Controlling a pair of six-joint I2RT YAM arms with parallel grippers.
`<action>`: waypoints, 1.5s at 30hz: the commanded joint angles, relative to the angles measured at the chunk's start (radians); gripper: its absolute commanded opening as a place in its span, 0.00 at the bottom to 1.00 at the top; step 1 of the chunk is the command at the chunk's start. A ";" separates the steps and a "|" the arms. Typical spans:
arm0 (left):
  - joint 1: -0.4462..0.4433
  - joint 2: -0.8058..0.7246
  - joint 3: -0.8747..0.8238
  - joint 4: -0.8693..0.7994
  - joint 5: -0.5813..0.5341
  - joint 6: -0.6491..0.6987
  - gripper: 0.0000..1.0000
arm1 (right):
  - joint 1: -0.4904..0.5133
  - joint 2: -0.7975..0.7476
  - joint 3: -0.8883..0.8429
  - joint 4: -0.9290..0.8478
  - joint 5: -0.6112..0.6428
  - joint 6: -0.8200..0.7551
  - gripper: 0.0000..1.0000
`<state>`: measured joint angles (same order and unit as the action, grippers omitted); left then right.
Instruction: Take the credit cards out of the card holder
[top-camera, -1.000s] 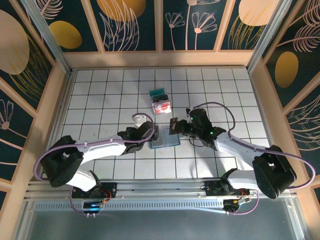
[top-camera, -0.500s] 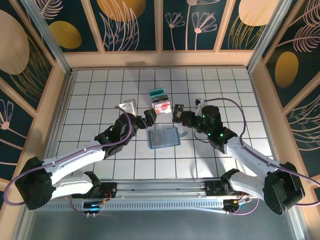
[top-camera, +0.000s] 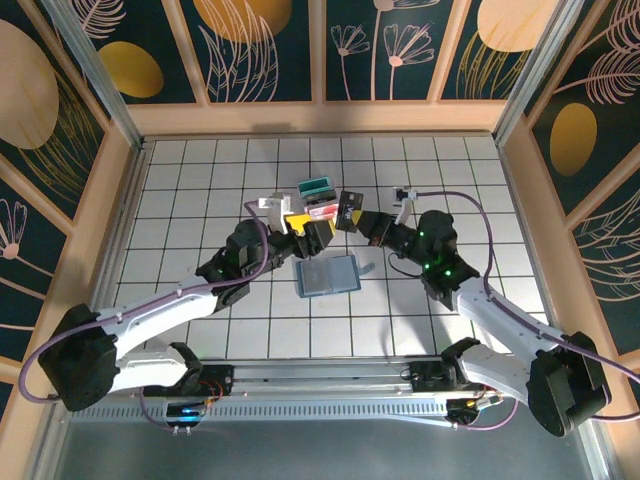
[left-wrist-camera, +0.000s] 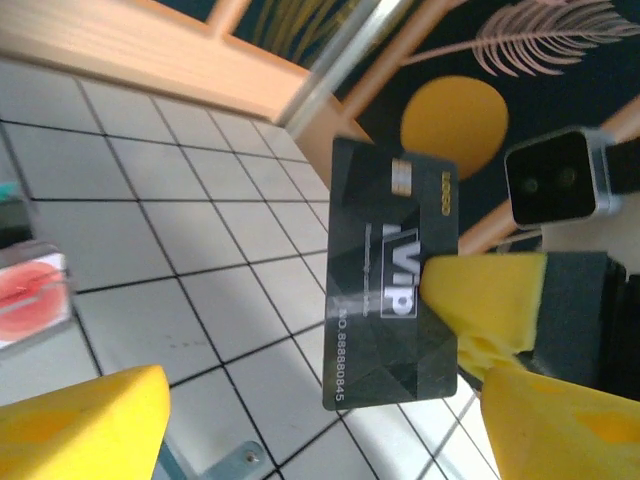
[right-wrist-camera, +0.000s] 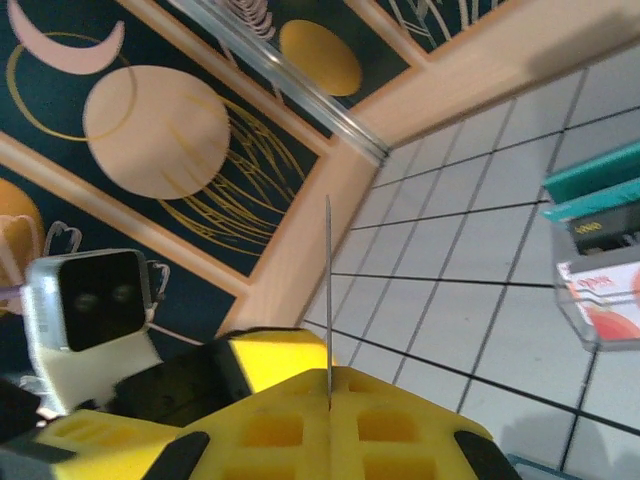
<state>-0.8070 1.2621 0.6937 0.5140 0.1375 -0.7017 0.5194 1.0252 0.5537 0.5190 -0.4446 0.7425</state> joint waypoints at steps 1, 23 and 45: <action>0.015 0.014 0.036 0.121 0.124 -0.032 0.77 | -0.004 -0.028 -0.018 0.103 -0.068 0.015 0.00; 0.057 0.084 0.058 0.269 0.266 -0.100 0.19 | -0.002 -0.008 -0.046 0.205 -0.156 0.042 0.00; 0.186 0.156 0.388 -0.508 0.058 0.877 0.00 | -0.005 -0.127 0.105 -0.424 0.319 -0.103 0.86</action>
<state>-0.6518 1.3693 1.0256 0.1337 0.1928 -0.0441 0.5140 0.9295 0.6186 0.2356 -0.2718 0.6621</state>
